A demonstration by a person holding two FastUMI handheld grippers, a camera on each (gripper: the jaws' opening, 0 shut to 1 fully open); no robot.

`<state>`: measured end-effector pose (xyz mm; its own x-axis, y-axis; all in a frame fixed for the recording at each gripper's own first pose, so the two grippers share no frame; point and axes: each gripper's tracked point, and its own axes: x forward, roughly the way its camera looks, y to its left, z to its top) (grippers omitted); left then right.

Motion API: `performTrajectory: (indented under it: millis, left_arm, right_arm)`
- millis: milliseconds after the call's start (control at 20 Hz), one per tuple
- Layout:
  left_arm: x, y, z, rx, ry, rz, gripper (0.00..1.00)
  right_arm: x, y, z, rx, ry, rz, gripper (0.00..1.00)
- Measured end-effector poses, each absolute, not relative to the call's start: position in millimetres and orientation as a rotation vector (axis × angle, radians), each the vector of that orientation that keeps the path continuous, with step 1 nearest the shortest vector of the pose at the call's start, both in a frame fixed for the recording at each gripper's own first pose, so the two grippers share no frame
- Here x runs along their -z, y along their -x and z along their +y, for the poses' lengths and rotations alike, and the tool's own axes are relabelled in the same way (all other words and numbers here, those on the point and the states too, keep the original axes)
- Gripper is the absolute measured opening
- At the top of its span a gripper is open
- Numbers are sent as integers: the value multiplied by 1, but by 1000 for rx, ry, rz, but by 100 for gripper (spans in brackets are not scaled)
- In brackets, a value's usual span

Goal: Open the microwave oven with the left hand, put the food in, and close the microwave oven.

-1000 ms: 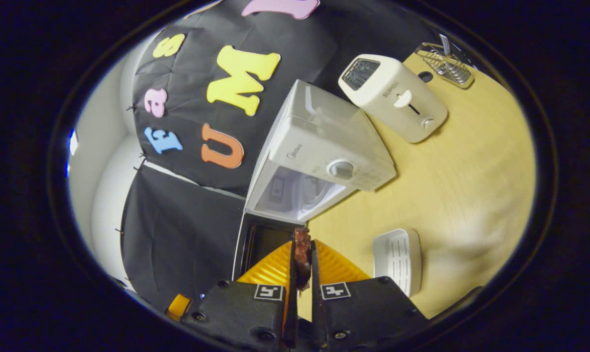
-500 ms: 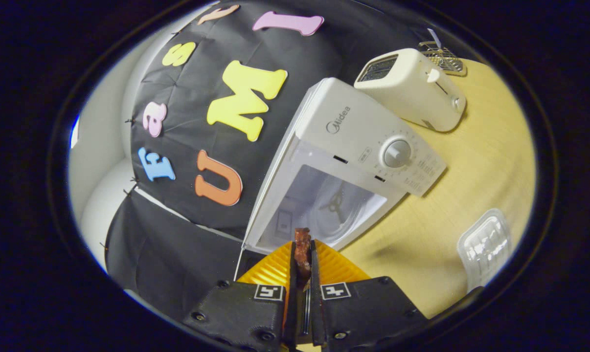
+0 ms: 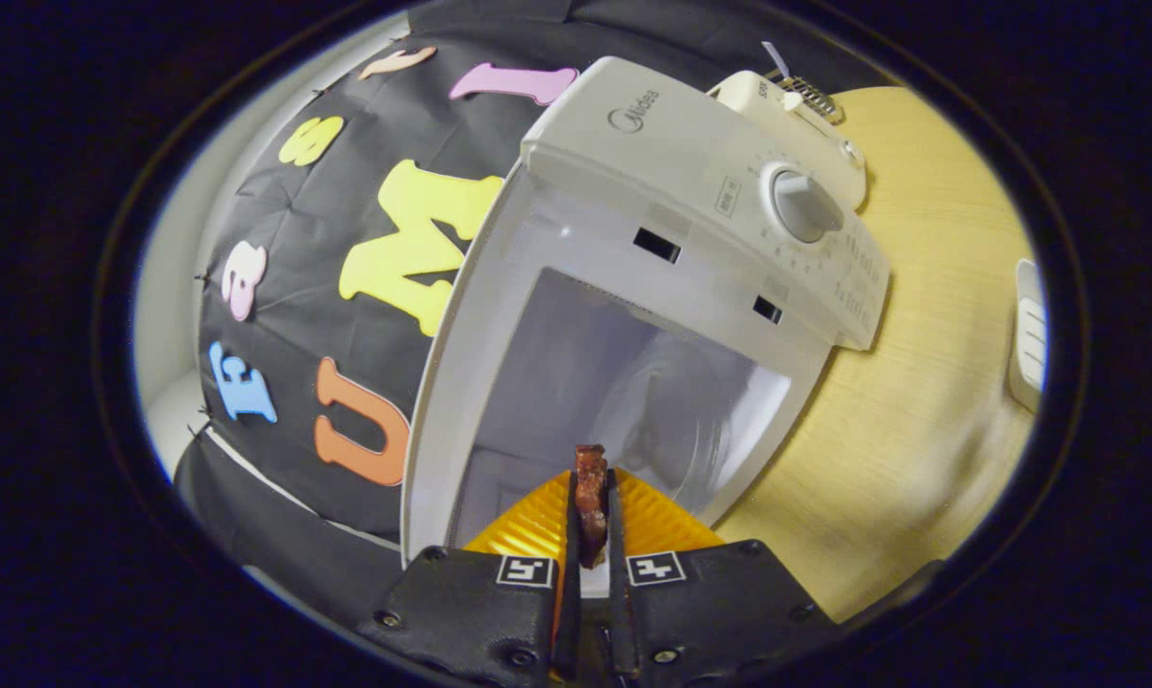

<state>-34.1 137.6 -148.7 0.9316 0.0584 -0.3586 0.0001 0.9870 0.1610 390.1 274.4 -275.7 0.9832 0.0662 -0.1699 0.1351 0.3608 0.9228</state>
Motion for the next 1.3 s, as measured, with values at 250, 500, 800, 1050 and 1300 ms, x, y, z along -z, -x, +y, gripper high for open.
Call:
performTrajectory:
  millis: [250,500,800,1050,1300]
  left_arm:
    - [158,35,161,-48,-152,386,81]
    - [163,30,167,-42,-130,386,81]
    - [165,23,174,-57,-137,388,81]
    - [161,18,171,-56,-126,376,81]
    - [145,11,171,-43,-177,325,81]
  right_arm:
    - [308,-430,300,81,-1100,217,15]
    - [315,-449,308,74,-997,189,16]
    - [325,-459,302,98,-687,213,19]
    - [302,-446,284,116,-418,167,59]
    - [290,-409,285,32,-287,203,100]
